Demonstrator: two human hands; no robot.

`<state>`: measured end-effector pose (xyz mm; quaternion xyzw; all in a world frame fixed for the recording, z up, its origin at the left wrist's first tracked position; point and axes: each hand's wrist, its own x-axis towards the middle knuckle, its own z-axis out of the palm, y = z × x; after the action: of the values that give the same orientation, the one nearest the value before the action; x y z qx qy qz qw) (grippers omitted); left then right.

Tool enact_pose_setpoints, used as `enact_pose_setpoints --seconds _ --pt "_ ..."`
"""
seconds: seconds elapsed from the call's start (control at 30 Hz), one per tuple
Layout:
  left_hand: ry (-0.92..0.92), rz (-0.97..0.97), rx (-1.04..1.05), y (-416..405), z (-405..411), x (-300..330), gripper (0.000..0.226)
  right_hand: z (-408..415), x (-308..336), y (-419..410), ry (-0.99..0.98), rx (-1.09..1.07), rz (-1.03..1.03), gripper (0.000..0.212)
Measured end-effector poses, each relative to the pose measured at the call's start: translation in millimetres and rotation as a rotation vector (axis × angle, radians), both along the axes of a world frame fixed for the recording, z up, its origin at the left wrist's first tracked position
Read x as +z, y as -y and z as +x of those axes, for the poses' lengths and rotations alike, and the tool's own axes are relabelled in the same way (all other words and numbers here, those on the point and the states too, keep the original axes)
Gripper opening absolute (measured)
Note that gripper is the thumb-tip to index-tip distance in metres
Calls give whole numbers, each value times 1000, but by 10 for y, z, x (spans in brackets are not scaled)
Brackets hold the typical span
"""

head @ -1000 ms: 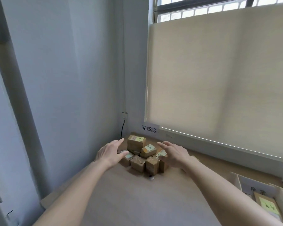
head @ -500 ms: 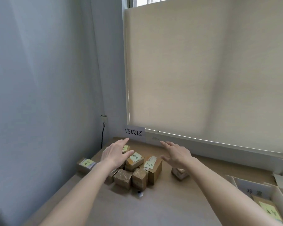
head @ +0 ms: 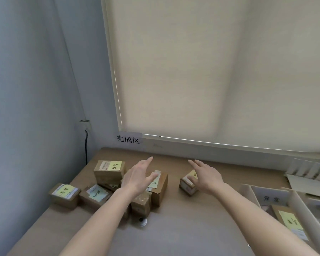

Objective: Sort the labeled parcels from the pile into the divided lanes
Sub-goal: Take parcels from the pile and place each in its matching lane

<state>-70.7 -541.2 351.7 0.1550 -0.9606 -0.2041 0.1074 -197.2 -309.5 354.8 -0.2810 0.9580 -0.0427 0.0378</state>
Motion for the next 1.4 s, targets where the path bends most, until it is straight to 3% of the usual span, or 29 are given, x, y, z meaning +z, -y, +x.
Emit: enact_pose_setpoints --seconds 0.23,0.53,0.8,1.03,1.4 --pt "83 97 -168 120 -859 -886 69 -504 -865 71 117 -138 57 66" --pt "211 298 -268 53 -1791 -2407 71 -1238 -2288 107 332 -325 -17 73" --pt "256 281 -295 40 -2757 -3424 69 -1872 -3405 179 386 -368 -162 80" --pt "223 386 -320 -111 -3441 -3966 76 -2443 -3833 251 352 -343 -368 89" --pt "137 402 -271 -276 -3714 -4147 73 -2710 -4004 -22 373 -242 -415 77"
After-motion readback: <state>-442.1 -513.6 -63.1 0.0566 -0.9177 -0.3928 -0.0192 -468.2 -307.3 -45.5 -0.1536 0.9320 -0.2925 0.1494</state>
